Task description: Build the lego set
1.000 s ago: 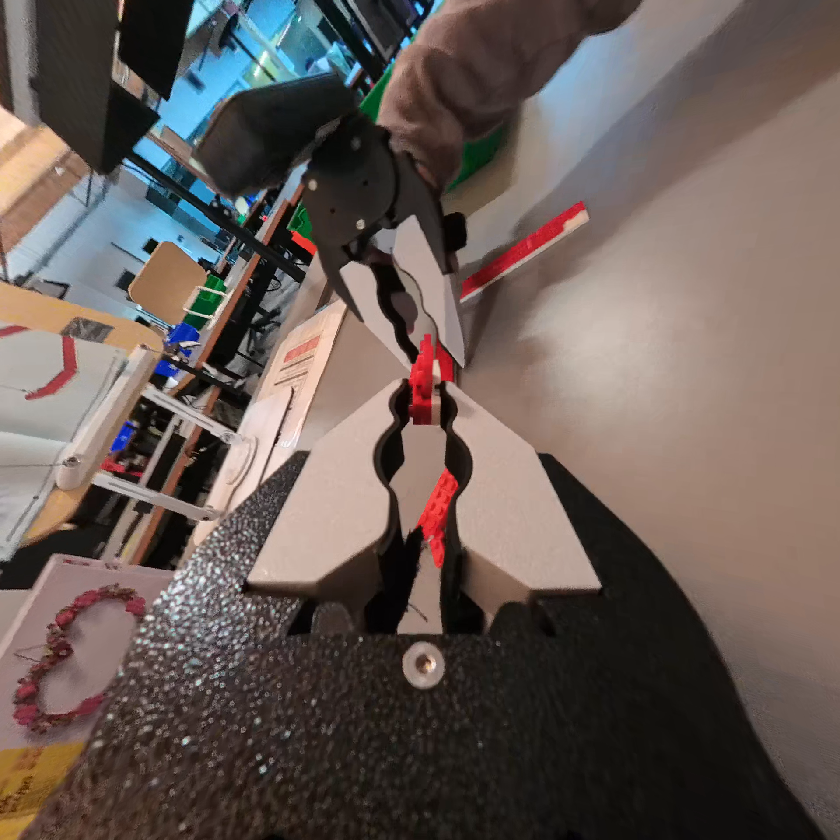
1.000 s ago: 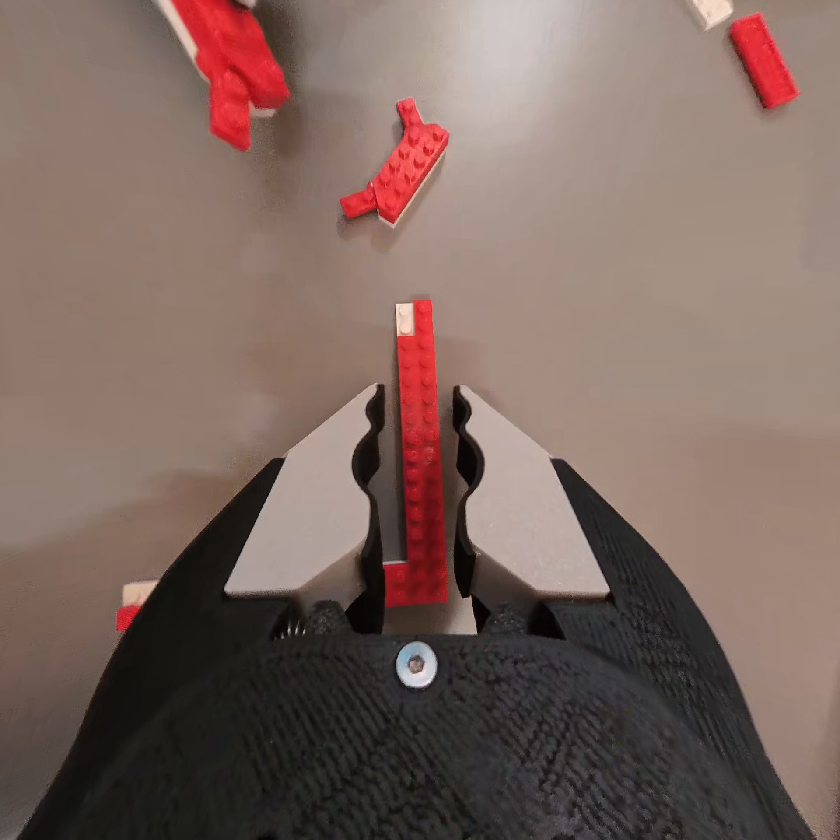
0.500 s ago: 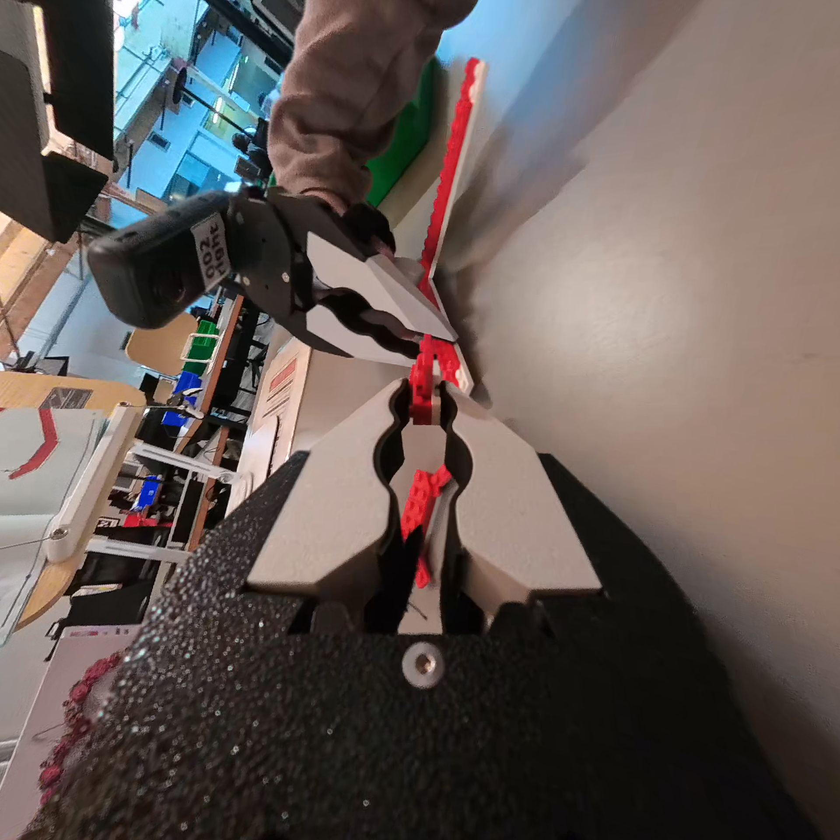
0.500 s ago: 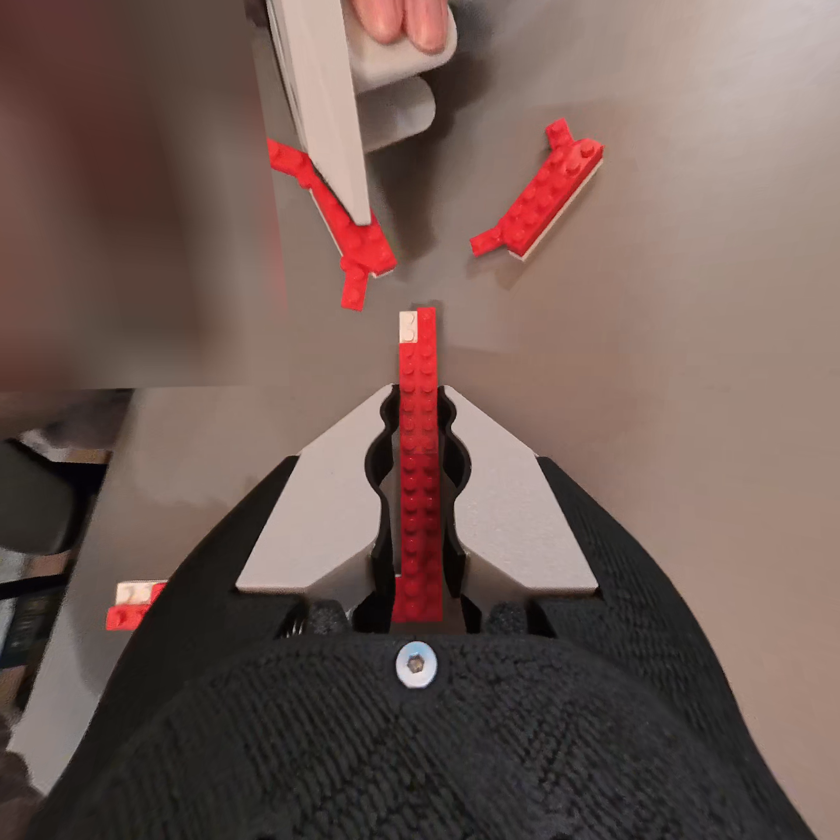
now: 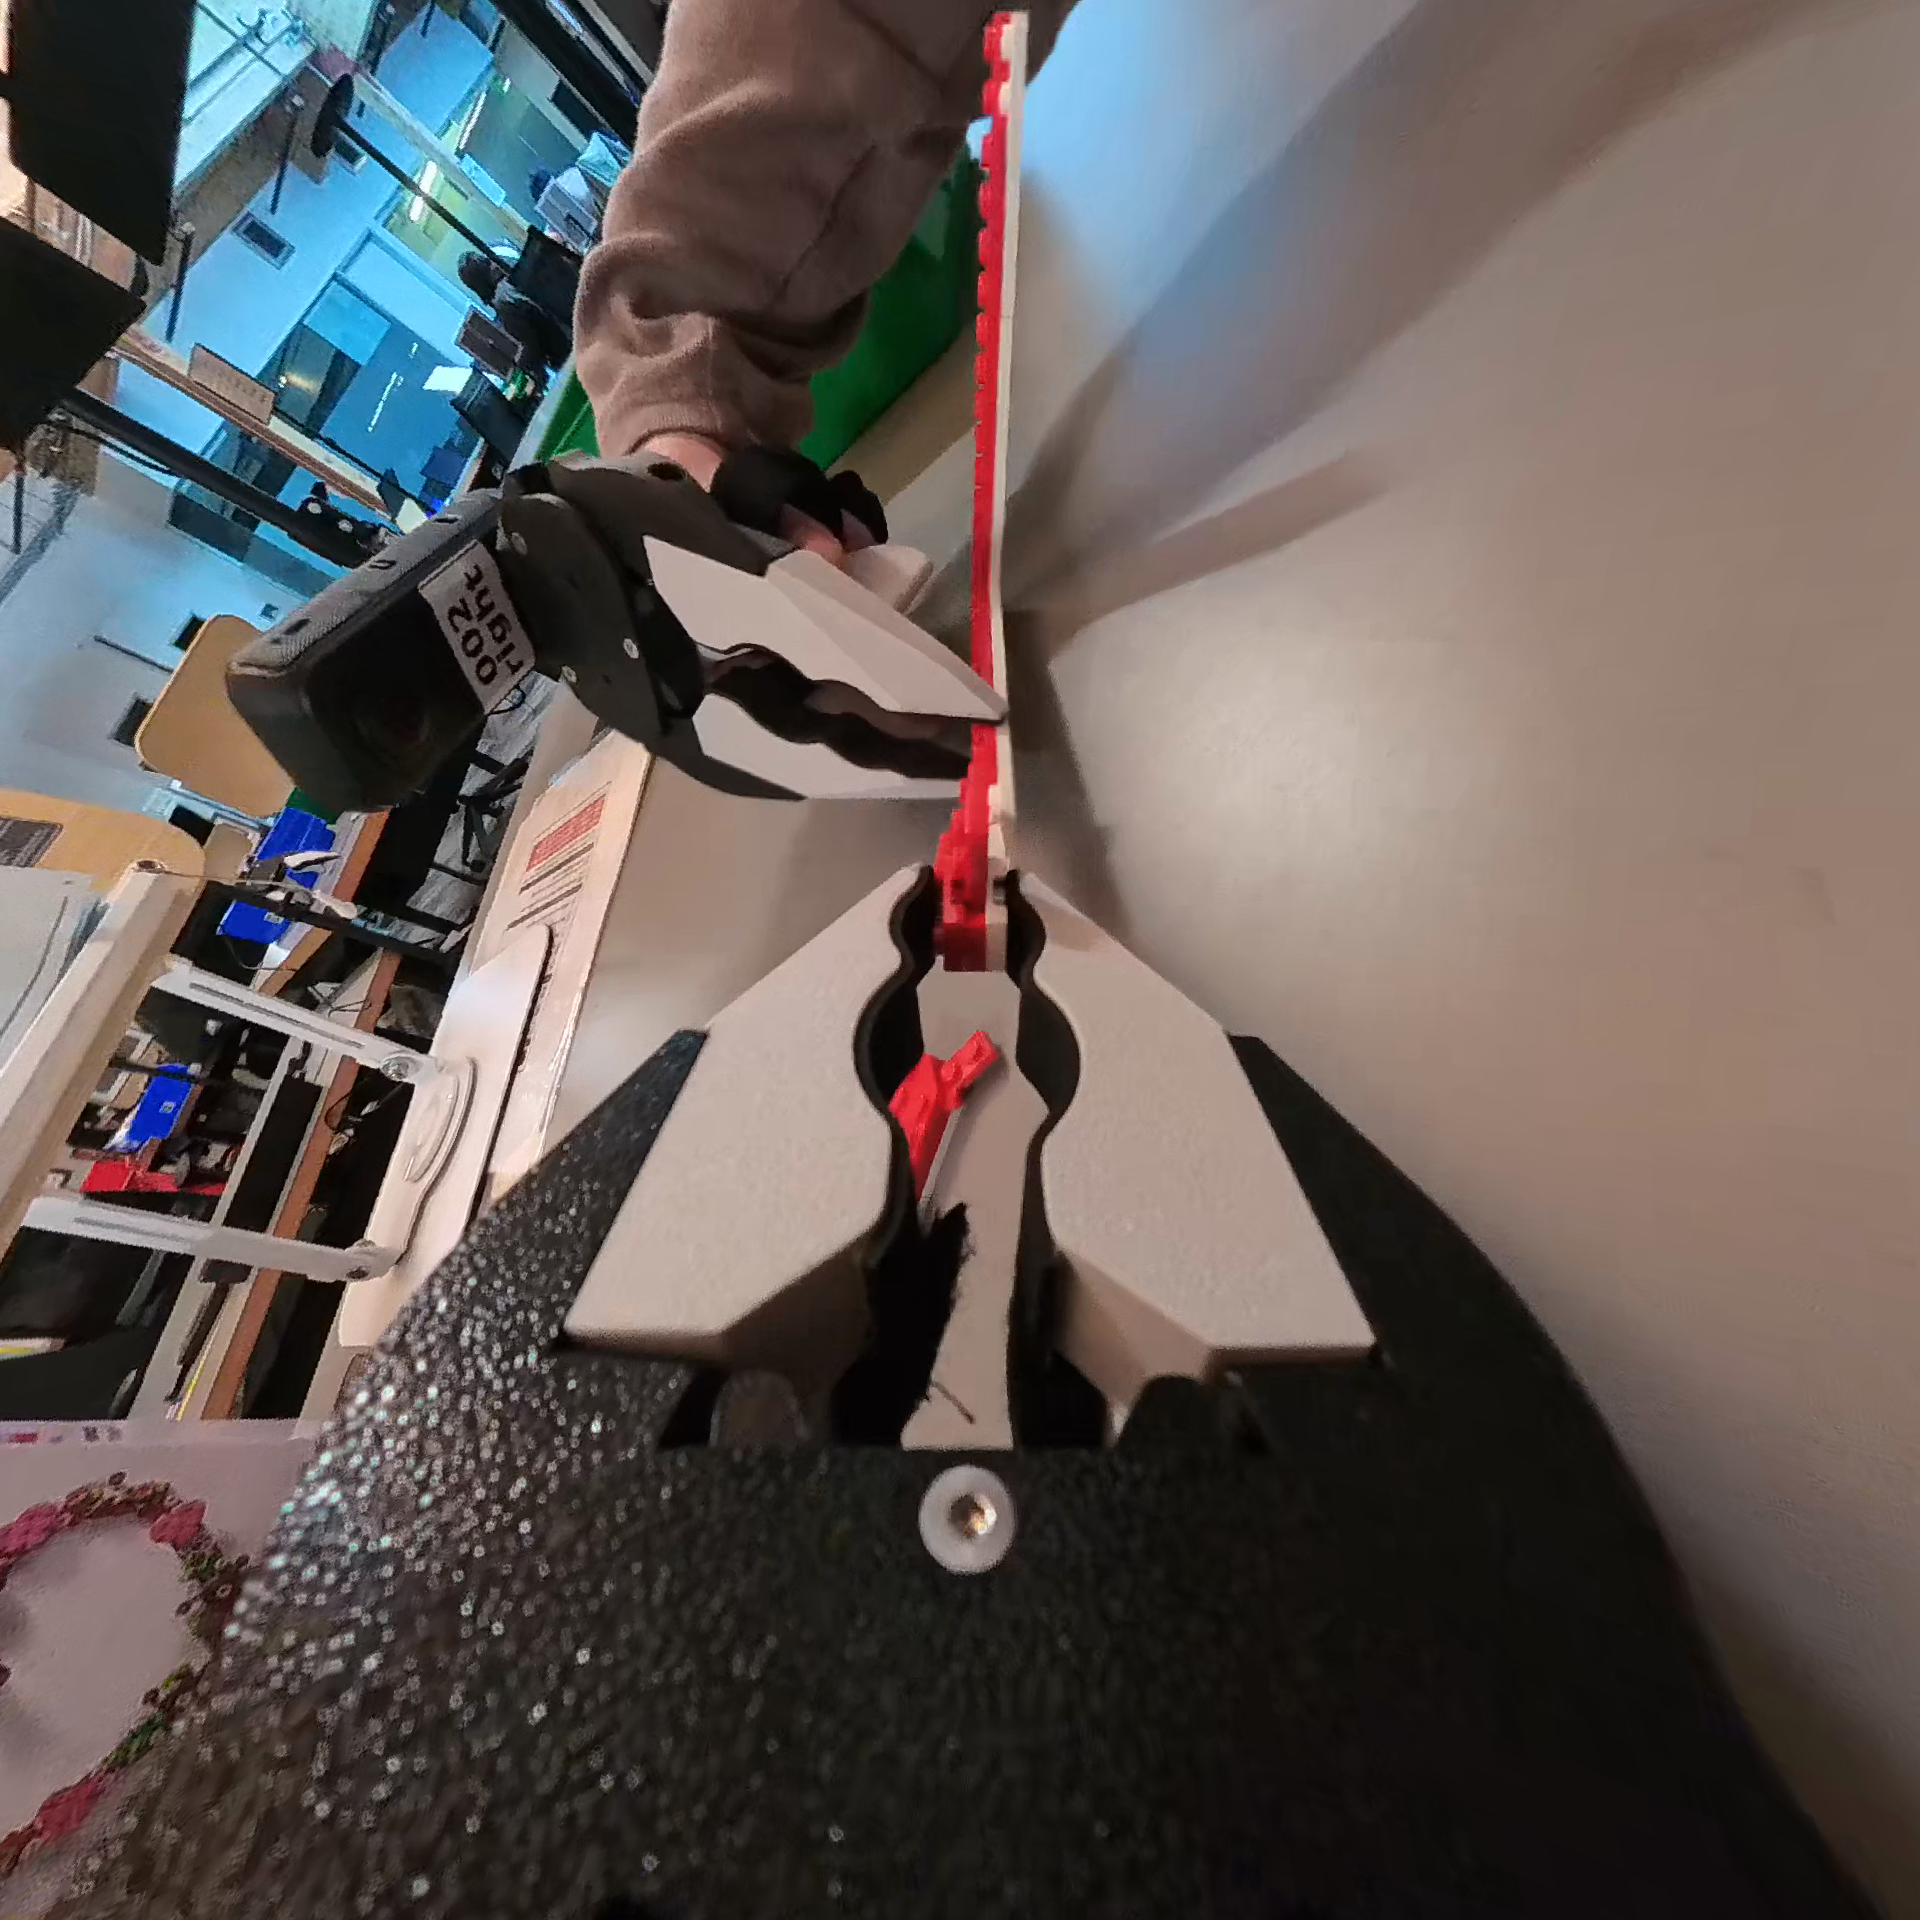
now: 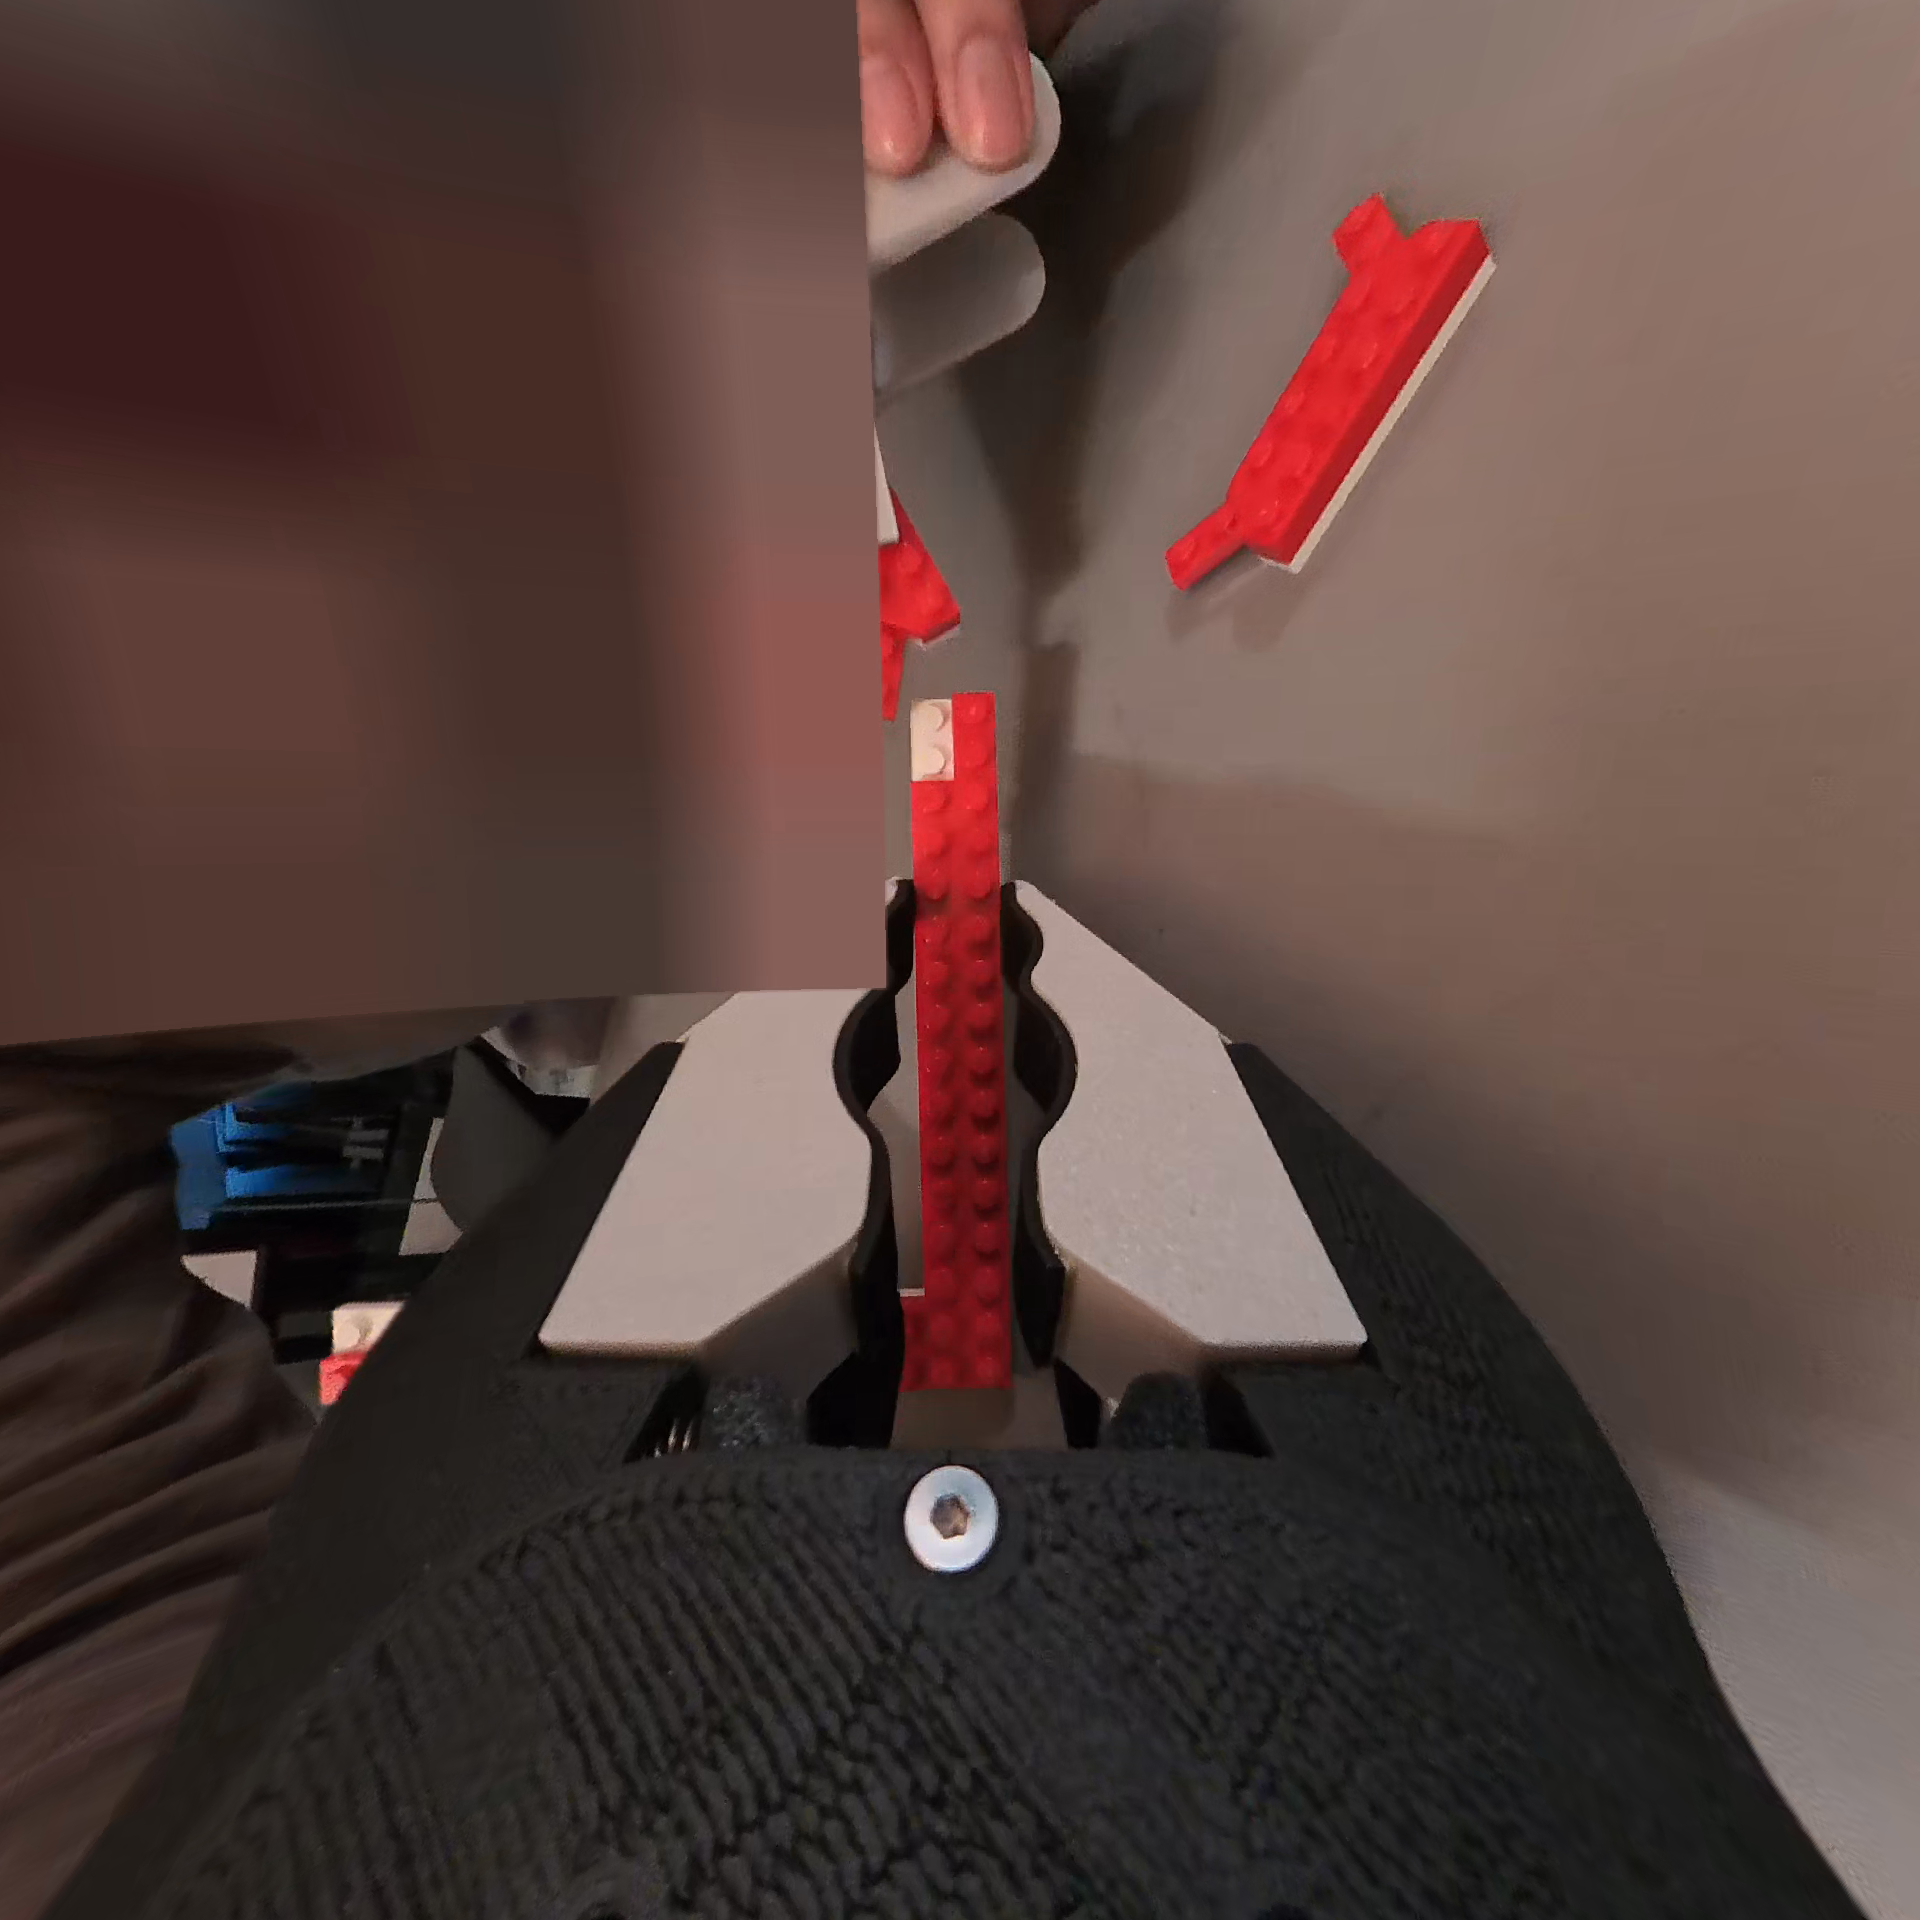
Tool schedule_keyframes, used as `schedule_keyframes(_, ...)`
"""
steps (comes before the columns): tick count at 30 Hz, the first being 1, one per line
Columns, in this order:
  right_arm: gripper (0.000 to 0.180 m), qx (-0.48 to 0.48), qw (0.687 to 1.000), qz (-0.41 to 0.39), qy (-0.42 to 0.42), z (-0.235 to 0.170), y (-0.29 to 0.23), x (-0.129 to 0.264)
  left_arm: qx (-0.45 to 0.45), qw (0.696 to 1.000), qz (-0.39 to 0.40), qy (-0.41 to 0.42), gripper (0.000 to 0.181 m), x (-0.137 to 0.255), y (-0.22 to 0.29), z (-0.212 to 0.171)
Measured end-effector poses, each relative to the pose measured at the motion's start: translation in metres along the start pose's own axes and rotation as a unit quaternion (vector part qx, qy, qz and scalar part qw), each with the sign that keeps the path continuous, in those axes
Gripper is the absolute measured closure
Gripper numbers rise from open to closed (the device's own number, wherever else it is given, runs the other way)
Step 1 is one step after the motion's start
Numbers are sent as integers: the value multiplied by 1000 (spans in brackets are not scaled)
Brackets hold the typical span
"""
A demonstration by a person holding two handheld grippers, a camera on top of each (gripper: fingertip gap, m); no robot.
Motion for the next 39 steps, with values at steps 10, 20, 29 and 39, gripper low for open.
schedule_keyframes(10,166,16,996,-65,-66,-12,9,3,-52,998,21,-18,171,-2,2,-3)
schedule_keyframes(20,165,135,954,-224,-146,-11,13,2,-73,996,39,-24,171,-1,2,-2)
schedule_keyframes(29,165,179,923,-311,-142,-13,9,-5,-114,992,52,-30,171,-6,9,3)
schedule_keyframes(39,138,259,810,-510,-127,-9,-32,34,-108,991,62,-47,171,1,9,2)
Point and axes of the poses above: each gripper's, where its closed fingertips meet, x back along the fingers, z out of its top, y = z × x across the jaws, the point moved 2 cm from there along x, back along the fingers, and after that the axes turned 14 degrees about x, right-handed, at the moved point
